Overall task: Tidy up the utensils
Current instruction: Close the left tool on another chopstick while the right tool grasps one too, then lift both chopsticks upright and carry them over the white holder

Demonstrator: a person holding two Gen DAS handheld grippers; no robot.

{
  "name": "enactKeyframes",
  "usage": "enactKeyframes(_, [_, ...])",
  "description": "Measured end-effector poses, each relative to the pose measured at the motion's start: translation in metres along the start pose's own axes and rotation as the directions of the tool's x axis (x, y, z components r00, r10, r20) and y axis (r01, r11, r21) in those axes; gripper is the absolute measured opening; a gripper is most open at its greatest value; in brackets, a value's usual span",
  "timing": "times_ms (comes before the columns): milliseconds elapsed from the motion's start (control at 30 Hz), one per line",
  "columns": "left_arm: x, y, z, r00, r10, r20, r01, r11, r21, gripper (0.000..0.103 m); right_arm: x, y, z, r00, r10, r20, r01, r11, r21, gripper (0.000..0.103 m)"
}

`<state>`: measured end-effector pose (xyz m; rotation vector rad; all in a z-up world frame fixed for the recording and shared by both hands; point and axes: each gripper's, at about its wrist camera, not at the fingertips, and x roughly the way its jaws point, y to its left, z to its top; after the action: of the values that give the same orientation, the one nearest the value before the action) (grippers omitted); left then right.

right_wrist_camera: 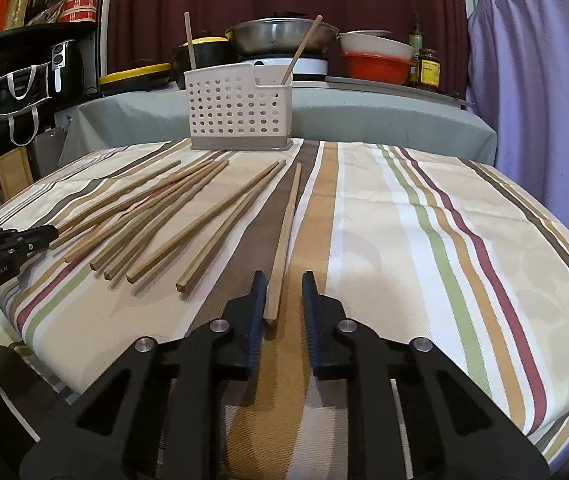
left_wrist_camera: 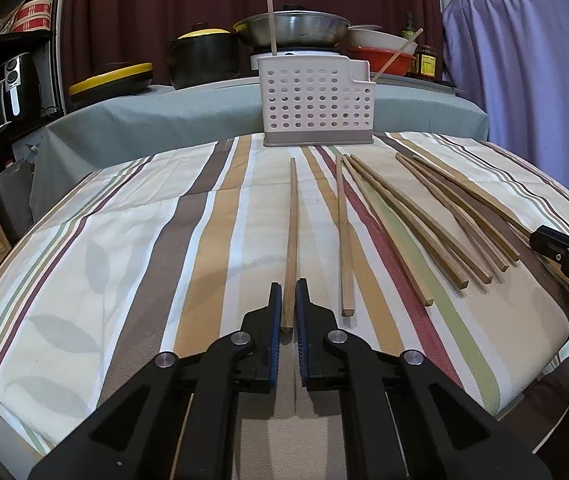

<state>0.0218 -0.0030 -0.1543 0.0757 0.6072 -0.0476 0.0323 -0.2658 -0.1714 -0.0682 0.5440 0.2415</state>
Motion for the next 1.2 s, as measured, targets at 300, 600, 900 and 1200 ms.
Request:
enactKeyframes(300, [-0.001, -0.001, 0.0, 1.0, 0.002, 0.006, -0.002, 1.0, 0.002, 0.007, -0.003, 0.0, 0.002, 1.0, -0.012, 0.006, 0.012, 1.0, -0.006, 0.006])
enactKeyframes(600, [-0.015, 0.002, 0.009, 0.998, 0.011, 0.054, -0.011, 1.0, -0.002, 0.007, -0.024, -0.002, 0.022, 0.997, -0.04, 0.069, 0.041, 0.999, -0.014, 0.006])
enactKeyframes(900, [-0.039, 0.01, 0.029, 0.991, 0.021, 0.132, -0.018, 1.0, -0.019, 0.007, -0.048, -0.002, 0.048, 0.988, -0.053, 0.145, 0.056, 0.998, -0.017, 0.006])
enactKeyframes(1200, [-0.073, 0.021, 0.063, 0.968, 0.037, 0.247, -0.031, 0.999, -0.029, 0.007, -0.071, -0.004, 0.082, 0.969, -0.058, 0.239, 0.065, 0.998, -0.02, 0.006])
